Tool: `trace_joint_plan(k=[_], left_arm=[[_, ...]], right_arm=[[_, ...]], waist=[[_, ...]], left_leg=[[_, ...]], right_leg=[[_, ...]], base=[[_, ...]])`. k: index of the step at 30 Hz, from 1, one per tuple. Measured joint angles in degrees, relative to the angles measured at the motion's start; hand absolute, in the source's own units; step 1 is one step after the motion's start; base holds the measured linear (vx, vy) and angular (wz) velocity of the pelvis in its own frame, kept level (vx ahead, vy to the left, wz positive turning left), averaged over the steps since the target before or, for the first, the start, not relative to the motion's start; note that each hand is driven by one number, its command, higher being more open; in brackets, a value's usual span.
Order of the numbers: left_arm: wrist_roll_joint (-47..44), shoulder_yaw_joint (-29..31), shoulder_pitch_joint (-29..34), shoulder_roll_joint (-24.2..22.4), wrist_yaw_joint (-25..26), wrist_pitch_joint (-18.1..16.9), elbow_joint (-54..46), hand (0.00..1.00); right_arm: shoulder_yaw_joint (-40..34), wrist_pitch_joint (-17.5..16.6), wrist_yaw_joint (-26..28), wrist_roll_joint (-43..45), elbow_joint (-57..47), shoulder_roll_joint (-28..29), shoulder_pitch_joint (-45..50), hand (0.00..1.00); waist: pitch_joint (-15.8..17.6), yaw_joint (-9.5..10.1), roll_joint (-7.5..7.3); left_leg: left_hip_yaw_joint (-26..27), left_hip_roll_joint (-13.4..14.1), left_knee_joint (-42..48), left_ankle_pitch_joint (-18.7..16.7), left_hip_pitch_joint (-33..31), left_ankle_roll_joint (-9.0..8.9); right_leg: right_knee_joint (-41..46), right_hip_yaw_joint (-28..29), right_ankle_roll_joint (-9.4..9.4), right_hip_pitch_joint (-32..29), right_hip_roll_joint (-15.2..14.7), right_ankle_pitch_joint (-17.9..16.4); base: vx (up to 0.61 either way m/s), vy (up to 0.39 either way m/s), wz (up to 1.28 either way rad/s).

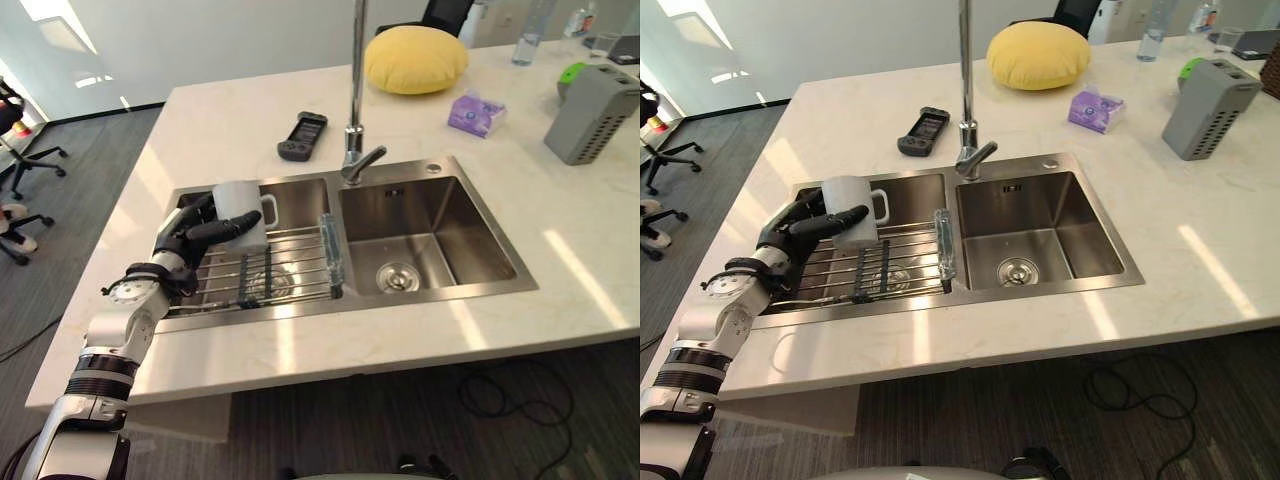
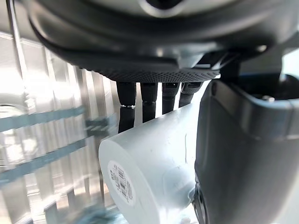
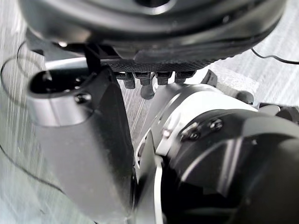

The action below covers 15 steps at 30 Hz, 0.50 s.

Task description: Walk over to the sink, pick up the cup, carry it to the dishwasher, place the cup inside the dishwasher, then close the dishwasher door

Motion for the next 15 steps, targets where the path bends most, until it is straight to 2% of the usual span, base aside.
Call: trace_joint_plan(k=[3, 7, 12, 15], left_arm=[[-7.47, 3.77, 3.50, -0.33, -0.14, -0.40, -1.15, 0.00], [-12.39, 8.12, 7.25, -2.55, -0.51, -1.80, -1.15, 0.00], [-9.36, 12.27, 11.58, -5.61, 0.51, -7.11, -1.42, 0.00], [-1.88, 15.07, 15.04, -9.98, 4.87, -11.78, -6.31, 0.00]], right_arm=[[-1.32, 0.28, 0.45, -2.08, 0.17, 0.20, -0.19, 1.00], [-2.84, 0.46, 1.16, -4.79, 0.49, 0.93, -0.46, 1.00], [-4.34, 0.47, 1.93, -10.25, 0.74, 1.83, -0.98, 1.00], [-5.14, 0.40, 2.06, -12.63, 0.83, 1.90, -1.20, 1.00]], waist=[[-0.03, 0.36, -0.36], [-0.20, 1.16, -1.37], [-1.25, 2.83, -3.19], [-1.22, 4.34, -3.49]], left_leg=[[-0.95, 0.00, -0.07, 0.32, -0.40, 0.02], [-1.39, -0.01, -0.07, 0.50, -0.87, 0.04], [-2.35, -0.27, -0.06, 0.53, -1.29, 0.09], [-3.86, -1.16, 0.13, 0.52, -1.40, 0.50]], right_leg=[[-0.01, -0.85, 0.06, 0.09, 0.01, -0.11], [-0.08, -1.34, 0.10, 0.16, 0.03, -0.08], [-0.33, -2.37, 0.14, 0.45, -0.15, -0.06], [0.33, -3.73, 0.75, 1.15, -1.08, -0.64]], base=[[-0.04, -0.009, 0.15], [-0.02, -0.006, 0.08], [0.00, -0.003, 0.10], [-0.01, 0.014, 0.27]])
